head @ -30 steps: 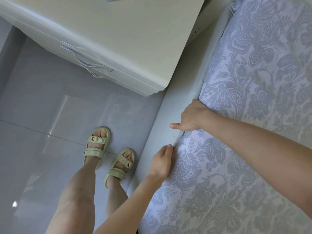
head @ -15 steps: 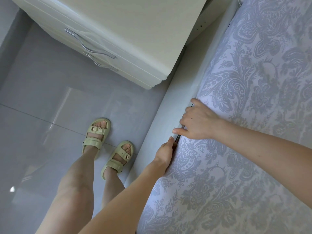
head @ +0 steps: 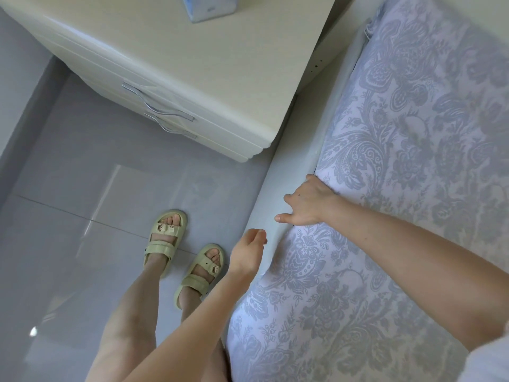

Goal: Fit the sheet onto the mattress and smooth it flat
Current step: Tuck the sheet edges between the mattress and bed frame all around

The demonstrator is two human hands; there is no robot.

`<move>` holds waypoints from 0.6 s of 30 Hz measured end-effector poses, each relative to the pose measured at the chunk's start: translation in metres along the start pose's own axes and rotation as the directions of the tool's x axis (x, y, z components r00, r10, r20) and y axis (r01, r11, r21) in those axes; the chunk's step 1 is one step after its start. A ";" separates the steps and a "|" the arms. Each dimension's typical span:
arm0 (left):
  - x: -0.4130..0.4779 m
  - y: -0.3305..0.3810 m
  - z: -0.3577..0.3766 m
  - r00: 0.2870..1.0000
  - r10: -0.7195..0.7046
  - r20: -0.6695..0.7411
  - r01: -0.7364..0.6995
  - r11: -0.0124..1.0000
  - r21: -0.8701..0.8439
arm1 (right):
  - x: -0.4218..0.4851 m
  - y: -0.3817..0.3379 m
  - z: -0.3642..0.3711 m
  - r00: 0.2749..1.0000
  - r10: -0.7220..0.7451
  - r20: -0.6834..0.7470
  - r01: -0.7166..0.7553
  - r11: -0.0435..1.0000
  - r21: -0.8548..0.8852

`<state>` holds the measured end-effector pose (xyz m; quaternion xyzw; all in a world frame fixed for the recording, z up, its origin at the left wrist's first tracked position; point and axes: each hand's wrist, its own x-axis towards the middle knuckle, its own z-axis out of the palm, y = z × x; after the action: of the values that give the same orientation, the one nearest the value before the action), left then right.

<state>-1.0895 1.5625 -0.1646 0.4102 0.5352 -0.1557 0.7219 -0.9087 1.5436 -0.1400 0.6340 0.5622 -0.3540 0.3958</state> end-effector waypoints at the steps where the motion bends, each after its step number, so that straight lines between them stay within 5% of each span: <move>1: -0.003 -0.004 -0.002 0.999 -0.016 0.029 0.015 0.999 0.040 | -0.001 -0.001 -0.001 1.000 0.005 0.005 -0.005 1.000 0.000; 9: -0.012 -0.026 -0.029 0.998 -0.049 0.025 0.046 0.993 0.111 | -0.010 -0.018 -0.001 0.996 0.055 -0.073 -0.073 0.963 -0.259; 13: -0.010 -0.032 -0.046 0.999 -0.039 0.014 0.037 0.989 0.140 | -0.012 -0.029 -0.009 0.988 0.147 -0.039 -0.152 0.958 -0.243; 16: -0.015 -0.048 -0.061 1.000 -0.027 0.001 0.027 0.984 0.177 | -0.027 -0.043 0.003 0.945 0.217 -0.244 -0.228 0.974 -0.017; 18: -0.029 -0.066 -0.072 0.999 -0.030 0.012 0.027 0.980 0.198 | -0.045 -0.062 0.020 0.813 0.287 -0.506 -0.225 0.957 0.183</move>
<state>-1.1911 1.5703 -0.1736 0.4708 0.5174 -0.2217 0.6794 -0.9759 1.5097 -0.1146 0.7981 0.5372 -0.1415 0.2333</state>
